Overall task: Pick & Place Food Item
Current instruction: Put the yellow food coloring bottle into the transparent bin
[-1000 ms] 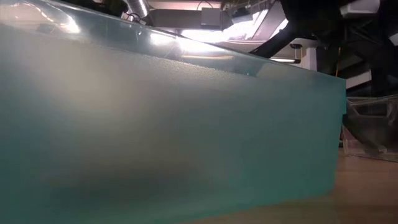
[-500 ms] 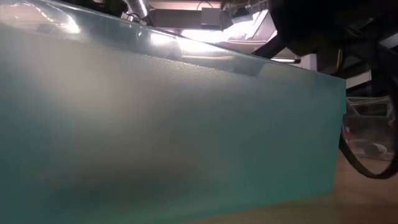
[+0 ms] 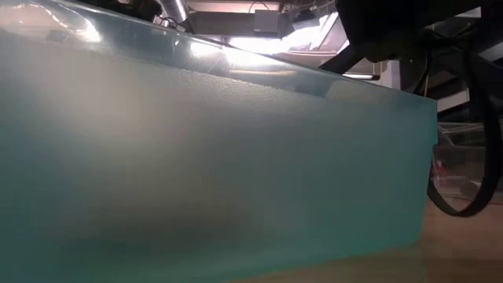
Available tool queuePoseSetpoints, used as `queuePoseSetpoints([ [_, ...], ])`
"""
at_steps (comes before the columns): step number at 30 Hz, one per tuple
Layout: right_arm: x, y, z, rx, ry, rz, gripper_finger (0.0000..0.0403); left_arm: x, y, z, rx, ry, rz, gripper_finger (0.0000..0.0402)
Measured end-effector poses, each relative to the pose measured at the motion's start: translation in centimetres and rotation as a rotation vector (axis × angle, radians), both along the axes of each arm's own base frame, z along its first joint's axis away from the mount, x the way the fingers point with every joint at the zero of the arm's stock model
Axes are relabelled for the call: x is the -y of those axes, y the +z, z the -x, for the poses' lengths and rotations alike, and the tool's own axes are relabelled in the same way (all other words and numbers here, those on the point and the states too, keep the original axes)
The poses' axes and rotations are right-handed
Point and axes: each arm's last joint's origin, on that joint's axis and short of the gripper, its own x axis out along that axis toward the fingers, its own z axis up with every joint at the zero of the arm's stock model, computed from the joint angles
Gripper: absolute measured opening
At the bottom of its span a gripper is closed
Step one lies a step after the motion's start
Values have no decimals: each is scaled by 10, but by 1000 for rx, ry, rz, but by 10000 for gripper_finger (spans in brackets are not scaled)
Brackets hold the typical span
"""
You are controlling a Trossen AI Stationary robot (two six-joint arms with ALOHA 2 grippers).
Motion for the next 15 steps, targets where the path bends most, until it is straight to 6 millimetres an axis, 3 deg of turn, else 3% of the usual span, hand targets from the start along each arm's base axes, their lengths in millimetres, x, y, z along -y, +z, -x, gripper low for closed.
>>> queuePoseSetpoints([
  [15, 3, 4, -9, 55, -235, -41, 231, 0, 0, 0, 6, -8, 6, 141],
])
